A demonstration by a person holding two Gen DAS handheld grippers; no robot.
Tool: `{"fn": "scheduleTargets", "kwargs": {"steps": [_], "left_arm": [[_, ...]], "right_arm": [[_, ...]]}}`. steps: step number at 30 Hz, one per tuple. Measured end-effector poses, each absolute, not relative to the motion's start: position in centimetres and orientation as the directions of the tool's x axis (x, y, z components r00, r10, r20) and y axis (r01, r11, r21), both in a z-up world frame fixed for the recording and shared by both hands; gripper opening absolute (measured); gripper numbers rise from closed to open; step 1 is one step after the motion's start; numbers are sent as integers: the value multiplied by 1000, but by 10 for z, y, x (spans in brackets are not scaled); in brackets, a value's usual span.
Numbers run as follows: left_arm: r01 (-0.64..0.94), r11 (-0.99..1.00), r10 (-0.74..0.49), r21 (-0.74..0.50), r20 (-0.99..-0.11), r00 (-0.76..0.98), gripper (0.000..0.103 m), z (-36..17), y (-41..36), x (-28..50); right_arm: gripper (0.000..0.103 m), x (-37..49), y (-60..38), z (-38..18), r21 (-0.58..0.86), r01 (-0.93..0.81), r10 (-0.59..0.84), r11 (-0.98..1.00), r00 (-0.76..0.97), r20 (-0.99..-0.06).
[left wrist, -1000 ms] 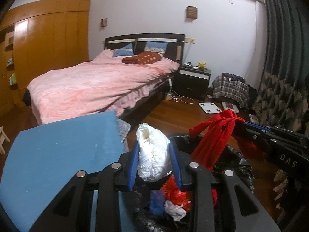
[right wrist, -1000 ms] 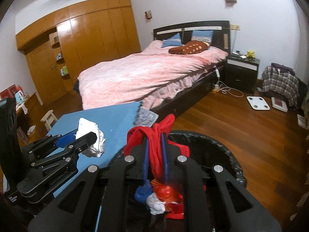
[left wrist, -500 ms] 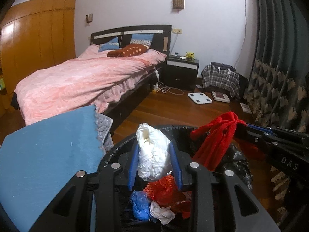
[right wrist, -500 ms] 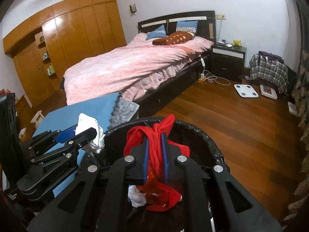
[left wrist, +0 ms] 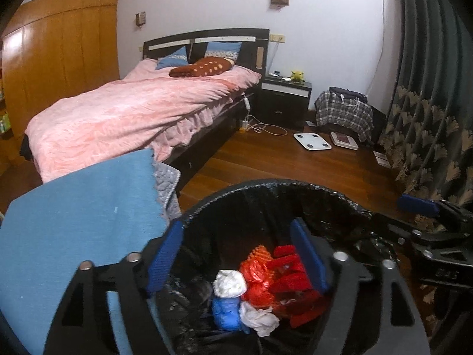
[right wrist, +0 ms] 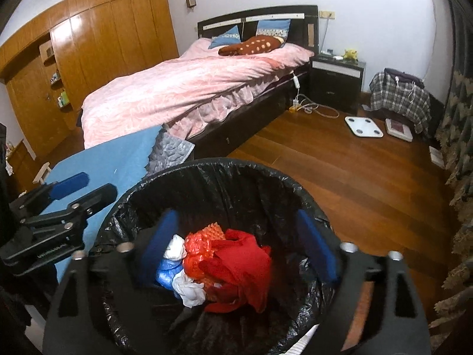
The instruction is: Collect trash
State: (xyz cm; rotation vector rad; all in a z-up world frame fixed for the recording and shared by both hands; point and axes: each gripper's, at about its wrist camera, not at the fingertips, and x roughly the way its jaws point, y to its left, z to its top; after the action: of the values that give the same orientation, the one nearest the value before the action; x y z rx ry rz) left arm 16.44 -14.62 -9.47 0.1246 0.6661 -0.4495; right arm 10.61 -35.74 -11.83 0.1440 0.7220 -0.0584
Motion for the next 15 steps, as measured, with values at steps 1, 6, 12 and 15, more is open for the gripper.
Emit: {"fn": "scheduleTargets", "kwargs": {"steps": [1,6,12,15], "left_arm": [[434,901,-357,-28,-618,701,83,-92,-142,163],[404,915,-336,-26,-605,722,92,-81,-124,160],[379,925,-323,-30,-587,742,97,-65,-105,150],[366,930,-319,-37,-576,753,97,-57,-96,142]], "right_arm": [[92,105,-356,-116,104,102,-8,989,754,-657],[96,101,-353,-107,115,87,9,990,760,-650],[97,95,-340,-87,127,48,43,991,777,-628],[97,91,-332,-76,131,25,62,991,783,-619]]}}
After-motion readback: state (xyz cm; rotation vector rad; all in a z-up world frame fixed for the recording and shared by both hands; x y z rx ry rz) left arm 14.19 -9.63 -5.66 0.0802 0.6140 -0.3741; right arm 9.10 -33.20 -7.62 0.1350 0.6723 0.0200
